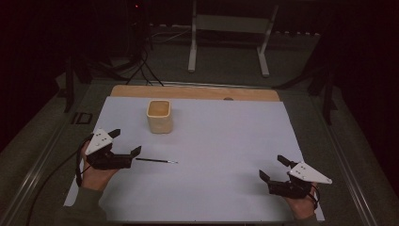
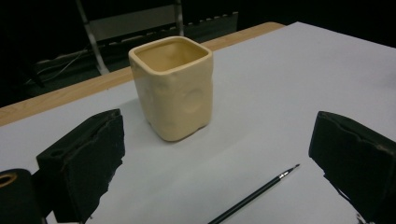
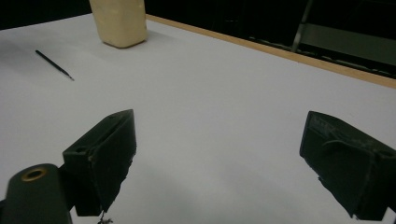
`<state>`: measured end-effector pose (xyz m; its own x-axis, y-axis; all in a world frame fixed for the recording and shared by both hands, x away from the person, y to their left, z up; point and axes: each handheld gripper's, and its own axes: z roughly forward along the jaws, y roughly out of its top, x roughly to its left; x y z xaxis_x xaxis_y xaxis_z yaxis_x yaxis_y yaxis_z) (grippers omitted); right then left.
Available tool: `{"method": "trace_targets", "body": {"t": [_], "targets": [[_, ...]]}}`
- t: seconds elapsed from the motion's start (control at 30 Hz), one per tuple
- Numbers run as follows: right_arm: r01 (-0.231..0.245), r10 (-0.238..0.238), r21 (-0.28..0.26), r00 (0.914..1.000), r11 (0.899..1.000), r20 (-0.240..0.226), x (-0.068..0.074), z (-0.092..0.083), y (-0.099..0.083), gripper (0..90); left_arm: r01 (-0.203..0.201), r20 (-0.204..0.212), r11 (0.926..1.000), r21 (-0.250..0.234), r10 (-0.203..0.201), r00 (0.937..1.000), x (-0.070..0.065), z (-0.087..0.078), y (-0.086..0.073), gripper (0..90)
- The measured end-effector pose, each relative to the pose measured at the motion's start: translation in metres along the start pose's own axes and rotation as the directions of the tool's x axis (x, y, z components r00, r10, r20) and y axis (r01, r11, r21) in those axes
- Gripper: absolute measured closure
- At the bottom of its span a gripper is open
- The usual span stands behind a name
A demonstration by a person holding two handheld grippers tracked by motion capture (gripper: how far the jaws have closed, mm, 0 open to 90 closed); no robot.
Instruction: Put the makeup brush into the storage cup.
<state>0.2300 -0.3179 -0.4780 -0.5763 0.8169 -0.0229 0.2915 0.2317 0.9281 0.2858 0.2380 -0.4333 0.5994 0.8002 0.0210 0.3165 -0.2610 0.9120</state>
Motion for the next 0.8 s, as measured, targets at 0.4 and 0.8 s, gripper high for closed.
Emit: {"method": "trace_targets", "body": {"t": [0.4,0.8], "targets": [[0.002,-0.002,-0.006,1.0000,1.000,-0.002,-0.001,-0.001,0.000,10.7,-0.004,0.013,0.9998,-0.021,0.004,0.9999,-0.002,0.013,0.010,4.7],[0.001,-0.001,-0.007,1.0000,1.000,0.000,-0.001,-0.001,0.000,10.7,-0.019,0.035,0.9998,-0.009,0.020,0.9992,-0.006,0.029,0.019,5.5]]}}
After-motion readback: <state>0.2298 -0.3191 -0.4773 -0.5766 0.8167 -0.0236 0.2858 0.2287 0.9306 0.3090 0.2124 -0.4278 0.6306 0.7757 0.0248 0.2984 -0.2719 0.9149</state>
